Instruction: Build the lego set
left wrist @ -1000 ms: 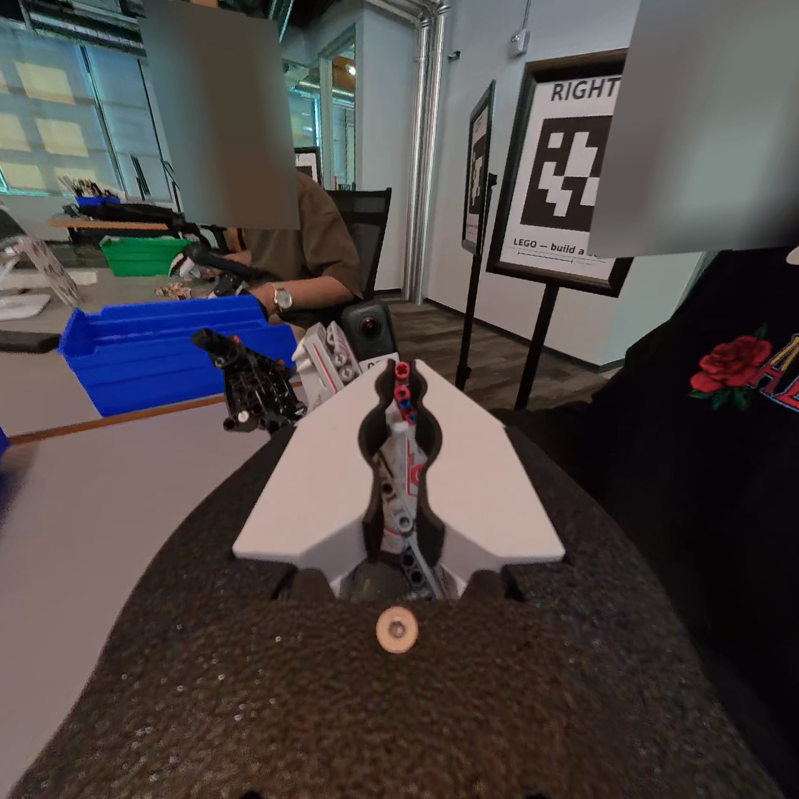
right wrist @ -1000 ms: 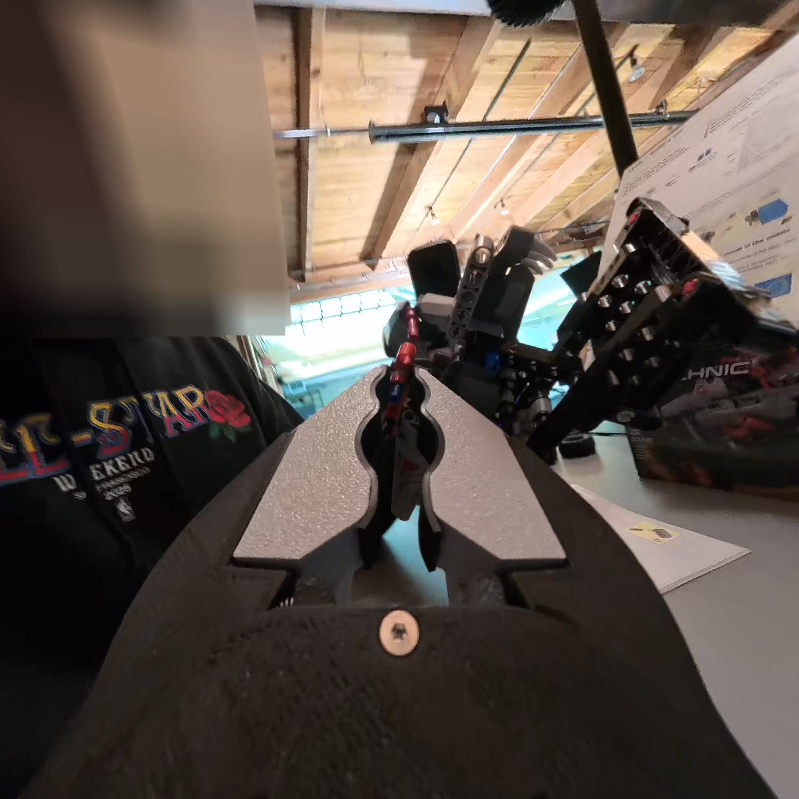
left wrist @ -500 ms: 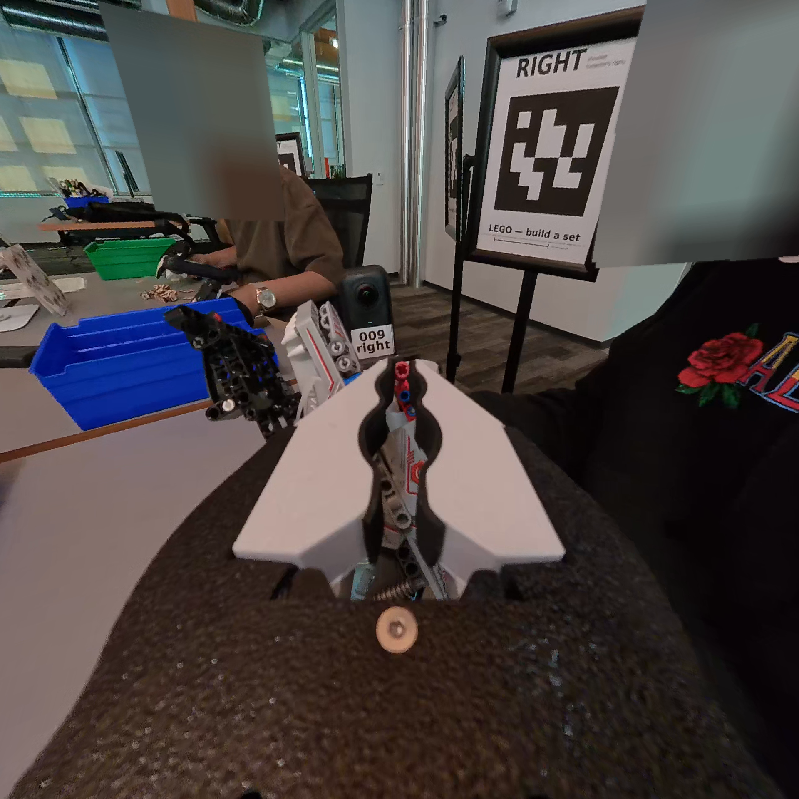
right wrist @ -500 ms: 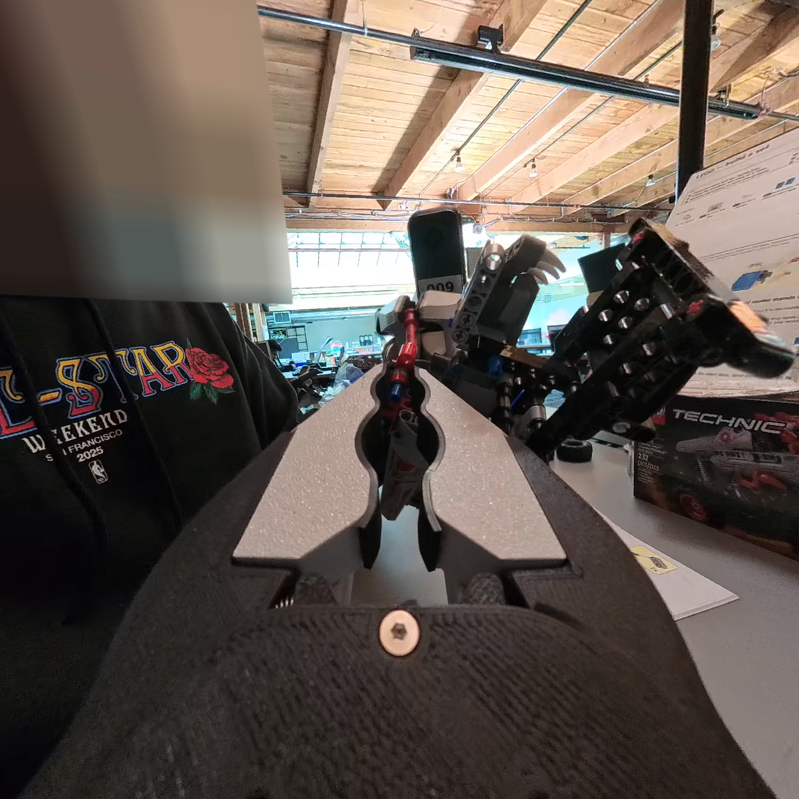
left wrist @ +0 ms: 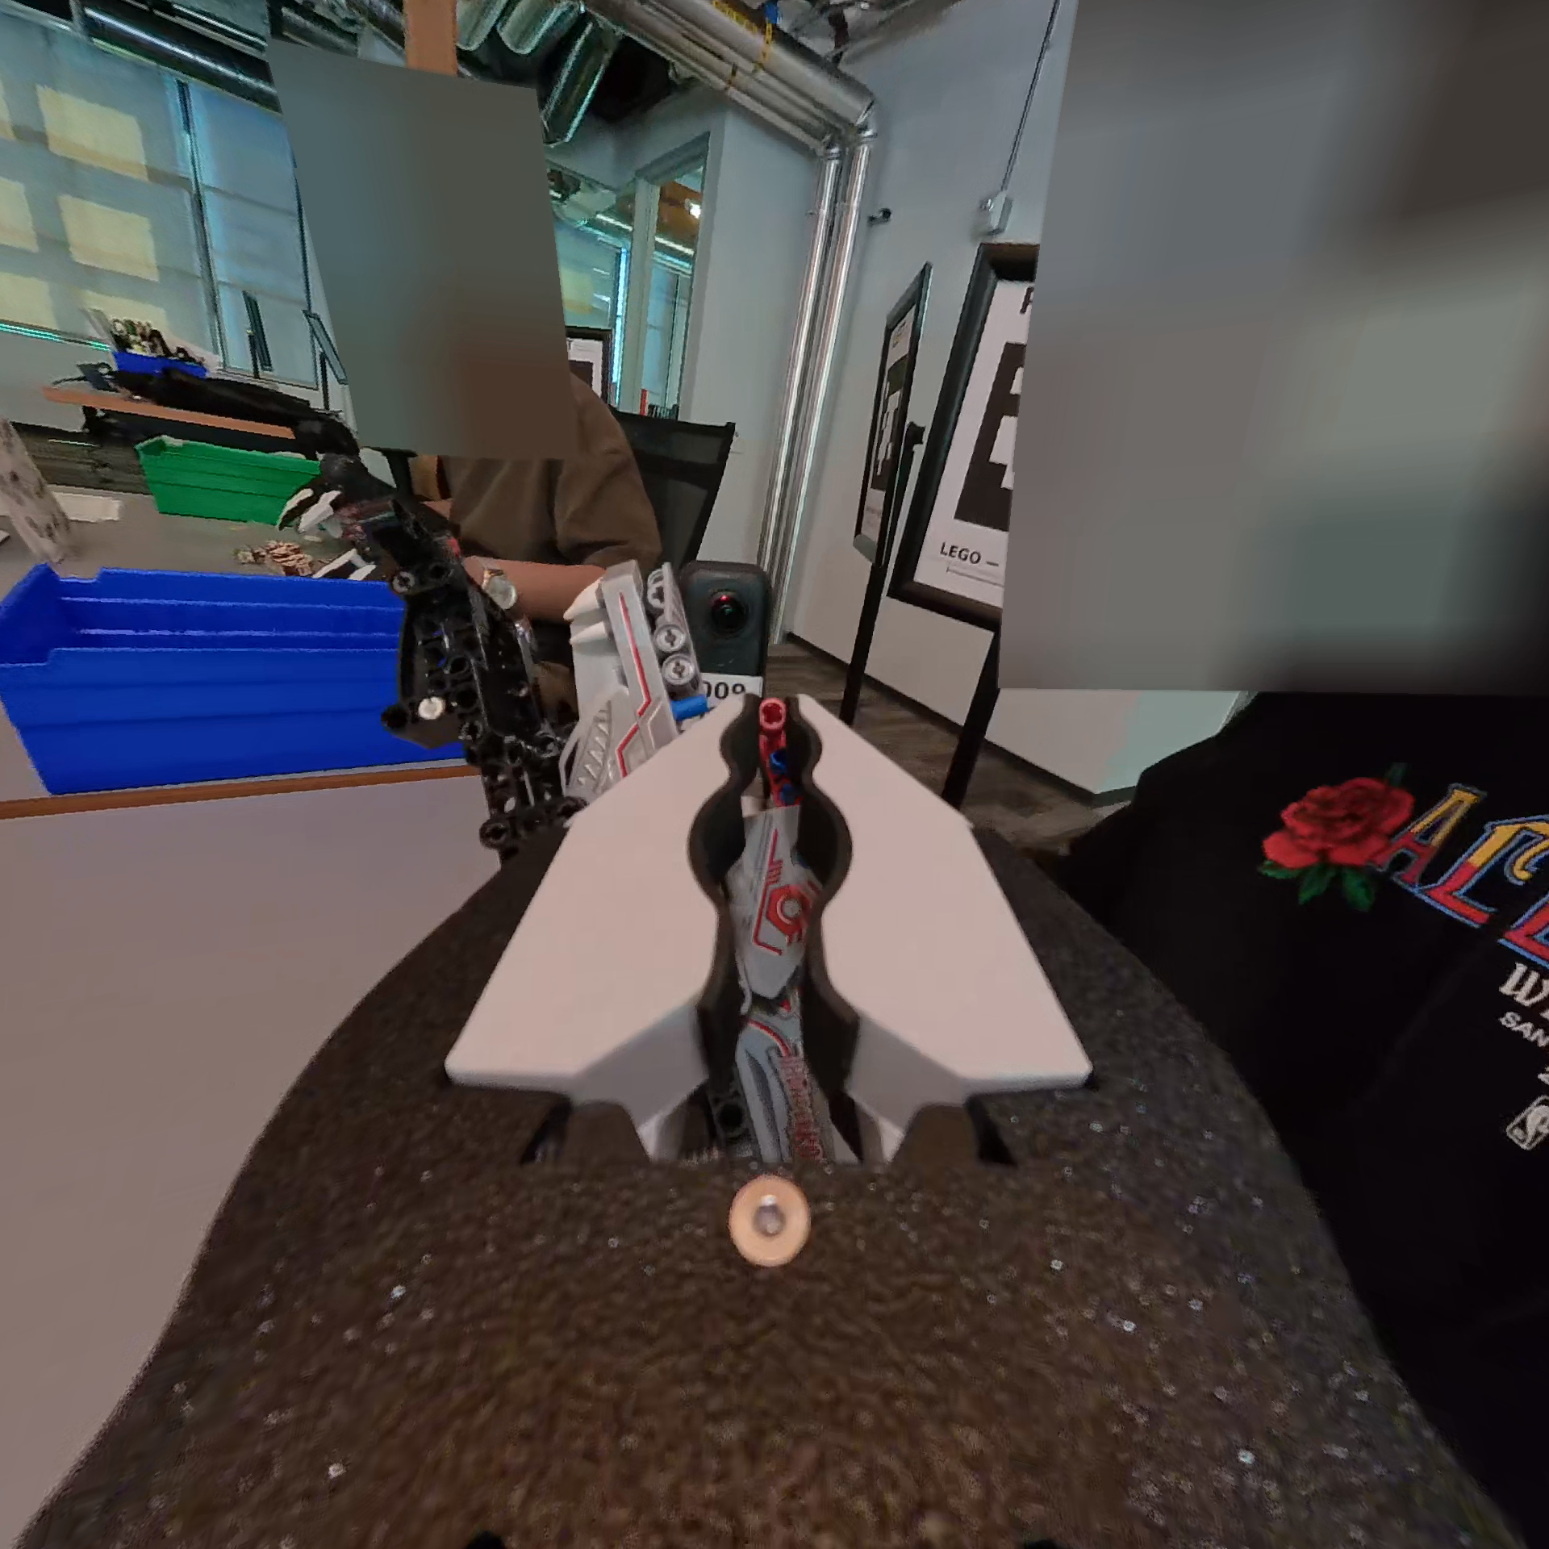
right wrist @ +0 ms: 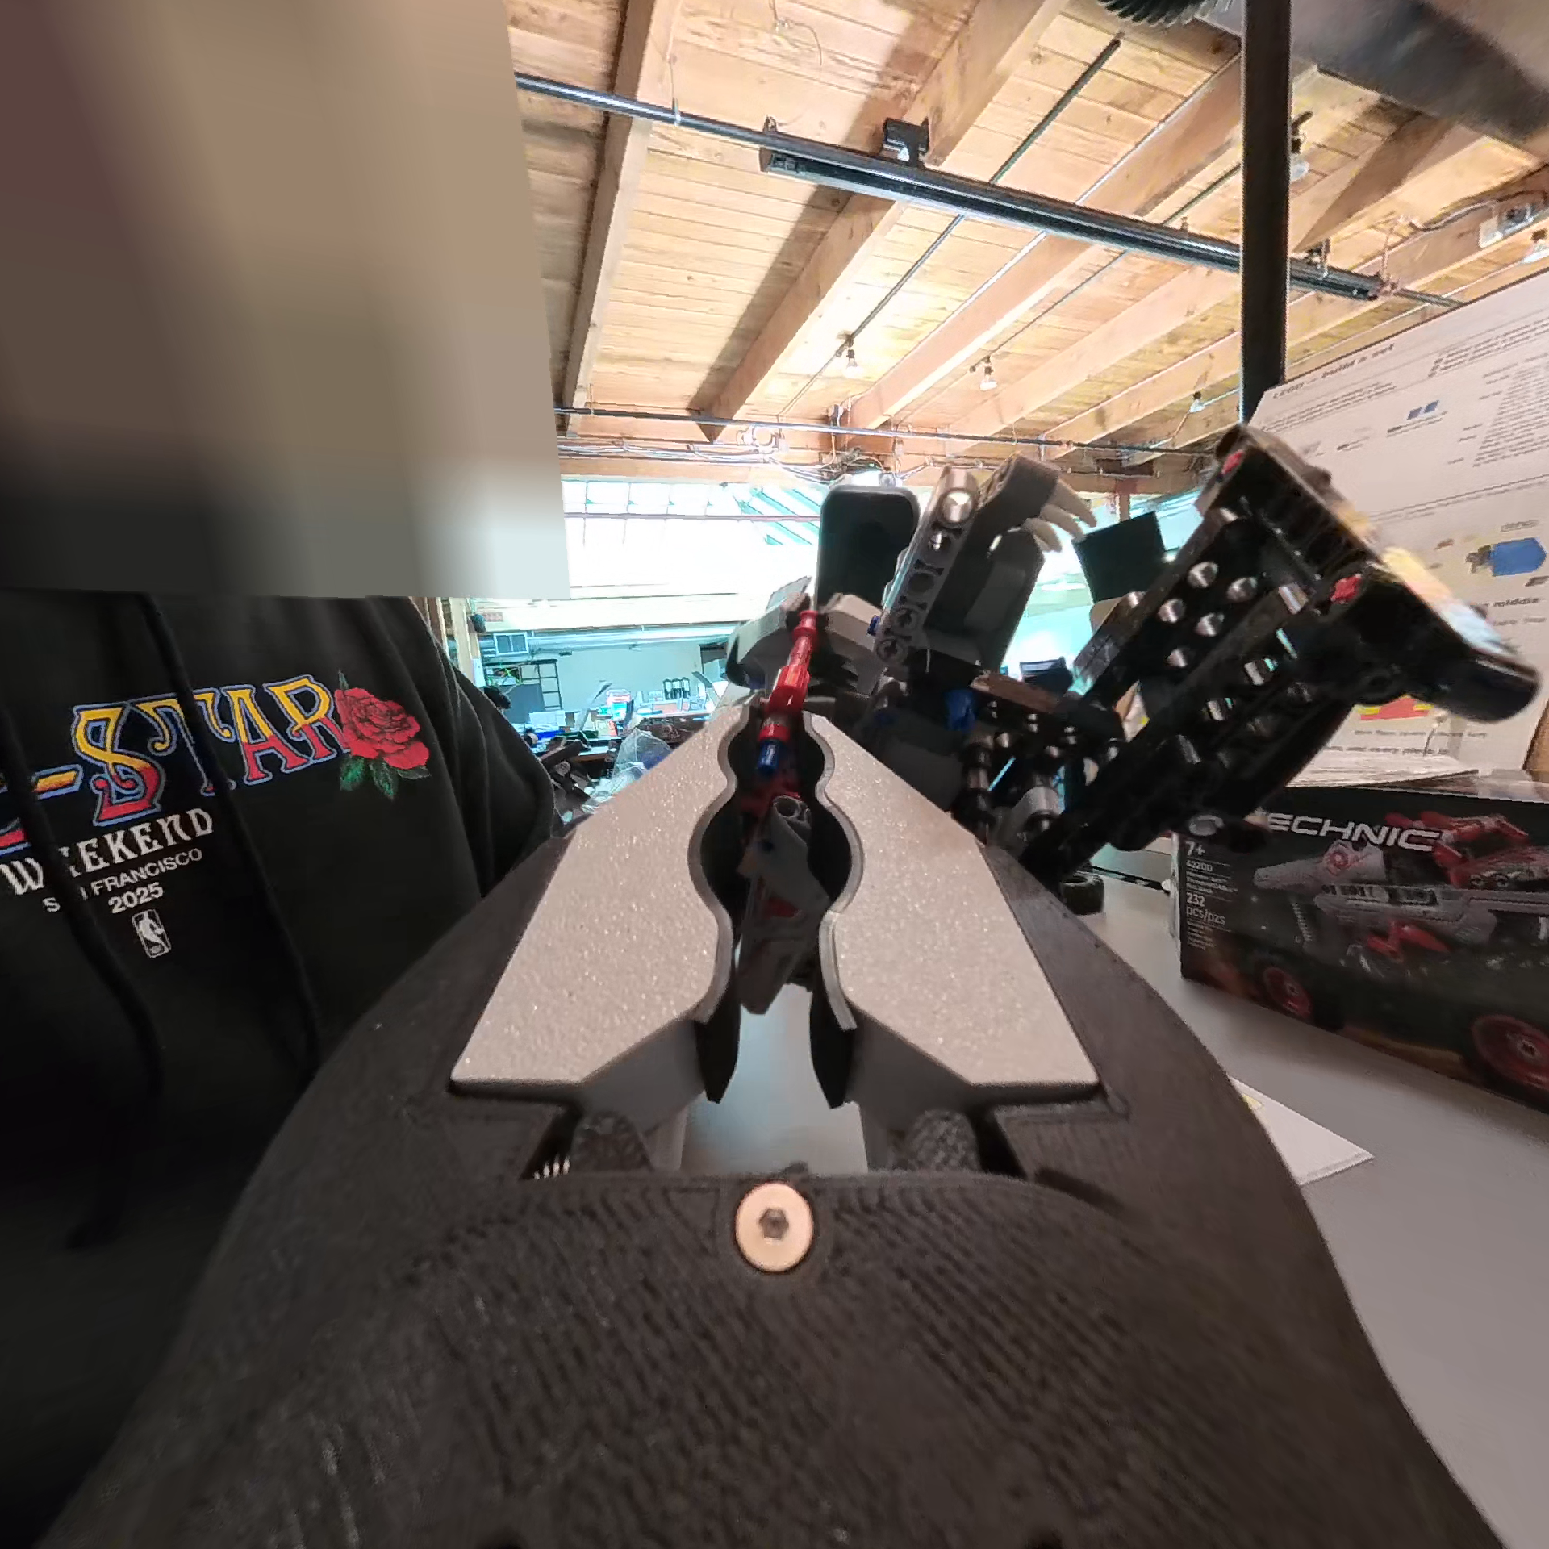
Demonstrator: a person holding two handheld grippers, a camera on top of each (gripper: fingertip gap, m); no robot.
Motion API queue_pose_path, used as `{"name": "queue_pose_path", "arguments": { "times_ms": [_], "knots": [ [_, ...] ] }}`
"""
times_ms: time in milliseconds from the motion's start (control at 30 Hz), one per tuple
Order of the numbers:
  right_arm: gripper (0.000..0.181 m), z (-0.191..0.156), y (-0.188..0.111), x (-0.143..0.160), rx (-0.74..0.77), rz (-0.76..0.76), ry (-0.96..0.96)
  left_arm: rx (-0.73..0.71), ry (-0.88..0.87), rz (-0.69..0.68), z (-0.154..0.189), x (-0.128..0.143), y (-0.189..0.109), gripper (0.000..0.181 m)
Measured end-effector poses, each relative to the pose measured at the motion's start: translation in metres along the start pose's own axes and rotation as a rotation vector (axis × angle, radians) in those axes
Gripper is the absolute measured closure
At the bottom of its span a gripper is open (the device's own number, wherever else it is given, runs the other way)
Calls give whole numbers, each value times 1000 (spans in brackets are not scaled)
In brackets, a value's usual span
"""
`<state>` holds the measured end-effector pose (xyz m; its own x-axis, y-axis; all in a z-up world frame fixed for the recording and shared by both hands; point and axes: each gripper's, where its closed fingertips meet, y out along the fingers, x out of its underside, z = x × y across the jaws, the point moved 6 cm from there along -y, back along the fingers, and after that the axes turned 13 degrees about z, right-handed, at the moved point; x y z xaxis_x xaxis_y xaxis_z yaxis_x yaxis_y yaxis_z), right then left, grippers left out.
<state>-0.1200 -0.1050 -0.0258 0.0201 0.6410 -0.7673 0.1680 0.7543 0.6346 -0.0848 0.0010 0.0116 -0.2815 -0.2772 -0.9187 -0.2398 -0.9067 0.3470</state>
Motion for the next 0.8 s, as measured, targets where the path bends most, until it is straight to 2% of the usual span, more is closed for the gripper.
{"name": "queue_pose_path", "arguments": {
  "times_ms": [300, 467, 667, 800],
  "knots": [
    [174, 4, -1, 2, 40, -78, -51, -17, -33, -64, -6, 3, -5, 178],
    [174, 5, -2, 6, 56, -168, -76, -19, -2, -134, -6, 4, -8, 177],
    [174, 6, 1, 8, 88, -207, -113, -6, -130, -57, -13, 7, -10, 178],
    [174, 7, 1, 3, 99, -143, -115, 3, -207, 25, -18, 10, -10, 177]
  ]
}}
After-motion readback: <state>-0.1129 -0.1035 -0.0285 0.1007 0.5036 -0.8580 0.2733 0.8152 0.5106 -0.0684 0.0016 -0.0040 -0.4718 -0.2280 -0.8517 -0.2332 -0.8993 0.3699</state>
